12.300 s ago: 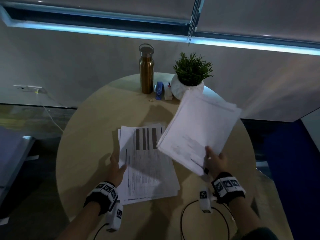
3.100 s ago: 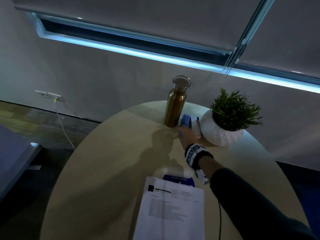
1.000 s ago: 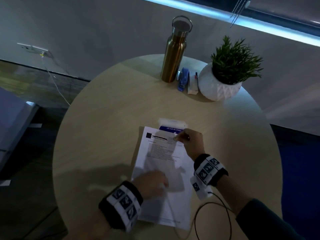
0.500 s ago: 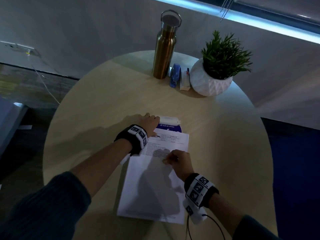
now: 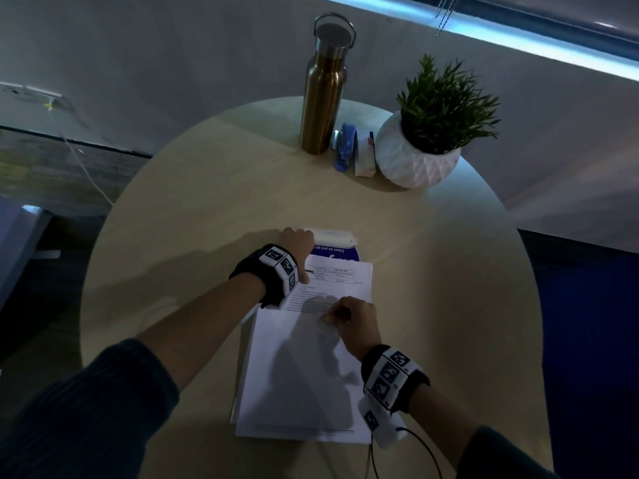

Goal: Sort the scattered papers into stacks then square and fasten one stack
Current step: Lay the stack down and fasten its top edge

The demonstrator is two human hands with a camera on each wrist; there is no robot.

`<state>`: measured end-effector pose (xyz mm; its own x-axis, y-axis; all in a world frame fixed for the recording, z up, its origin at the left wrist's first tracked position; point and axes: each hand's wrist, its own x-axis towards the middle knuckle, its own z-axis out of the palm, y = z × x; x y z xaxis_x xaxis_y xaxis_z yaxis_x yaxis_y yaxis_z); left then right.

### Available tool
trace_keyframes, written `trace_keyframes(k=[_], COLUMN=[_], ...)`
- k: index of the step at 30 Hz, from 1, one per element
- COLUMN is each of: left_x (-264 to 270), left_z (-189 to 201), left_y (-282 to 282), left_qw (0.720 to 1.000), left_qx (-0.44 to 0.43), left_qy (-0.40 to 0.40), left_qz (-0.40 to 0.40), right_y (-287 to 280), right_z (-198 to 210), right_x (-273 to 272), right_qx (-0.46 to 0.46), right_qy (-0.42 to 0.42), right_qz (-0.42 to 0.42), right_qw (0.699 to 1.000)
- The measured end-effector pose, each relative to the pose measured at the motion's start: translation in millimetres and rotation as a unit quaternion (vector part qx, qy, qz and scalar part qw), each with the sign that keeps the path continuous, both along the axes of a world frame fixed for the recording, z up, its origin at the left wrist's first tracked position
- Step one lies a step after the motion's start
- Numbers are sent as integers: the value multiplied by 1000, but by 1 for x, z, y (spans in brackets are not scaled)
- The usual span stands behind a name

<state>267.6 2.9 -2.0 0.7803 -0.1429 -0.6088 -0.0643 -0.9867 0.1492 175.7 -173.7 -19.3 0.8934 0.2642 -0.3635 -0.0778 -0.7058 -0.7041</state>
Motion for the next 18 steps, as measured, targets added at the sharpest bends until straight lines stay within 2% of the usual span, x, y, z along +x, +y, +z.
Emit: trace_keyframes(k=[5,8,13,18], left_x=[-4,-8,-11,-14], left_z=[-5,-5,-3,-12], left_y=[6,9,14,19], left_qw=[1000,999,992,991], left_qx=[1,-28,-126,-134], left_qy=[-13,-26,-16,-25], left_qz=[-12,-5,22,16], right_y=[-1,-1,-2,-1], right_z=[-1,0,-4,14], right_x=[1,1,1,-18], right_qx=[-1,1,-5,42], right_qy=[-5,-6,-6,26], right_qz=[1,0,-4,10], right_qw=[1000,1000,1000,999])
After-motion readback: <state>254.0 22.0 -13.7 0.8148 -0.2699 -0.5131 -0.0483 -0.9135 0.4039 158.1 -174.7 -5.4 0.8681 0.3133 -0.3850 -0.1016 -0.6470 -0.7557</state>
